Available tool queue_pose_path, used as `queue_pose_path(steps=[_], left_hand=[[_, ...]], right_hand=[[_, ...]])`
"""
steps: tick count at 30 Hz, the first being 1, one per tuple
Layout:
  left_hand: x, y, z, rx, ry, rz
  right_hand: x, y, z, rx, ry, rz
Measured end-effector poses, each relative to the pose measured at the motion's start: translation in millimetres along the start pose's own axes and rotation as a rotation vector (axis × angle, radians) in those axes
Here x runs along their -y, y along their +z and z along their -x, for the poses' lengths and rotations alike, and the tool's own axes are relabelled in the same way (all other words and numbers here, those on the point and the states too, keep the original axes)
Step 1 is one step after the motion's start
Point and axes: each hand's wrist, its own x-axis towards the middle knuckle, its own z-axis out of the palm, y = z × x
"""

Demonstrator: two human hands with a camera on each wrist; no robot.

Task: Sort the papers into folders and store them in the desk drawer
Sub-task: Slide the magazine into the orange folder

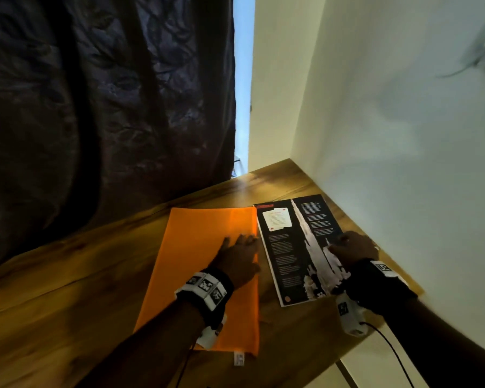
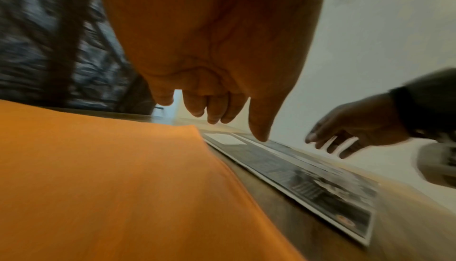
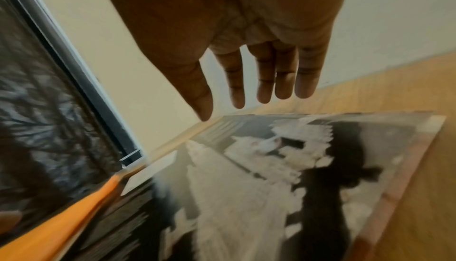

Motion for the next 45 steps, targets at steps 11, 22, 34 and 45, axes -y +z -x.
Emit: queue_pose_path(steps=[11, 22, 34, 45], left_hand=[[-52.8, 34.2, -25.7, 0.191, 0.091, -0.059], [-48.1, 25.3, -33.9, 0.192, 0.125, -0.092], [-44.1, 30.5, -34.1, 0.174, 0.131, -0.107], [-43.7, 26.8, -33.2, 0.192, 0.152, -0.083]], right_hand=[[-3.7, -12.6, -24.6, 0.149, 0.064, 0.025], [-2.0, -13.3, -42.6, 0.176, 0.131, -0.054], [17.3, -13.7, -41.2, 0.403, 0.113, -0.291], [-14.4, 1.0, -53.5, 0.196, 0.034, -0.258]])
